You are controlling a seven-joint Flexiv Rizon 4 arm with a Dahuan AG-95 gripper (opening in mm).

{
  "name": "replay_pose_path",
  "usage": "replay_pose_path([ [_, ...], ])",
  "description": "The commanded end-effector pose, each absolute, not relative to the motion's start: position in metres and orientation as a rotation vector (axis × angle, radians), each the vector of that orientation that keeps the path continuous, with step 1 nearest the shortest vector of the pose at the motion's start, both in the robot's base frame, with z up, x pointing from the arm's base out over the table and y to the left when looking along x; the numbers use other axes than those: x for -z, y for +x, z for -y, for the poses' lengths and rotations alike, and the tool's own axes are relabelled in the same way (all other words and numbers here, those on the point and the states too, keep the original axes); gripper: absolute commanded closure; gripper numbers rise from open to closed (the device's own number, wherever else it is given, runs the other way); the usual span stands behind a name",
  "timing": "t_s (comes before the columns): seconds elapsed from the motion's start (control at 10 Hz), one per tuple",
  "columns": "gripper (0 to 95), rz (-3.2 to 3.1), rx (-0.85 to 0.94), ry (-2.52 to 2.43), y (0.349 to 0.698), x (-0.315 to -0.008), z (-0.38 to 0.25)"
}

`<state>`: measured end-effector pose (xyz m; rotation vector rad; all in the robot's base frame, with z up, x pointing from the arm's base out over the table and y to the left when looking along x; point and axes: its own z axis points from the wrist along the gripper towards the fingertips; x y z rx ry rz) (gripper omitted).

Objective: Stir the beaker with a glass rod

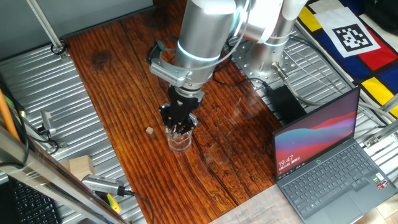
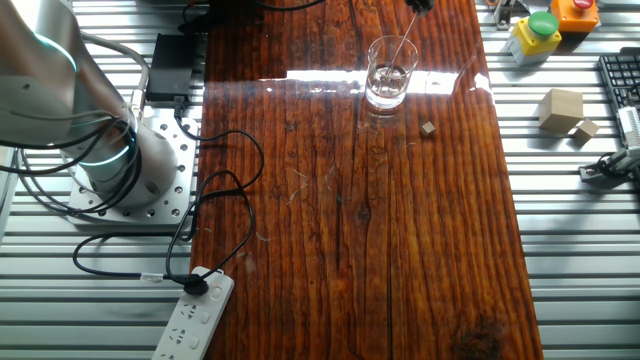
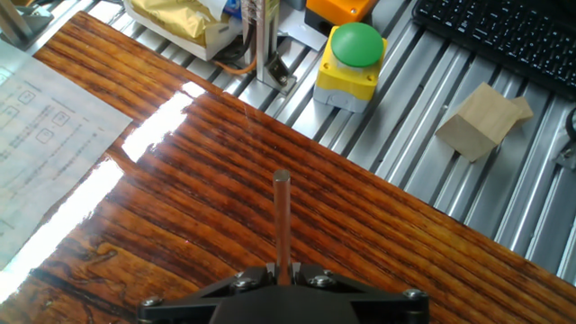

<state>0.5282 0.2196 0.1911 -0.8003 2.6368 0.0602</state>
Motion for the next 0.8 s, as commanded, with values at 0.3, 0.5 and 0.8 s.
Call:
replay_pose_path([
  [0.3, 95.0, -2.646, -0.051, -0.804, 0.5291, -0.1893, -0.2218],
  [0.5, 95.0, -2.643, -0.05, -0.805, 0.5305, -0.1879, -0.2247],
  [0.8, 95.0, -2.642, -0.05, -0.808, 0.5317, -0.1867, -0.2271],
])
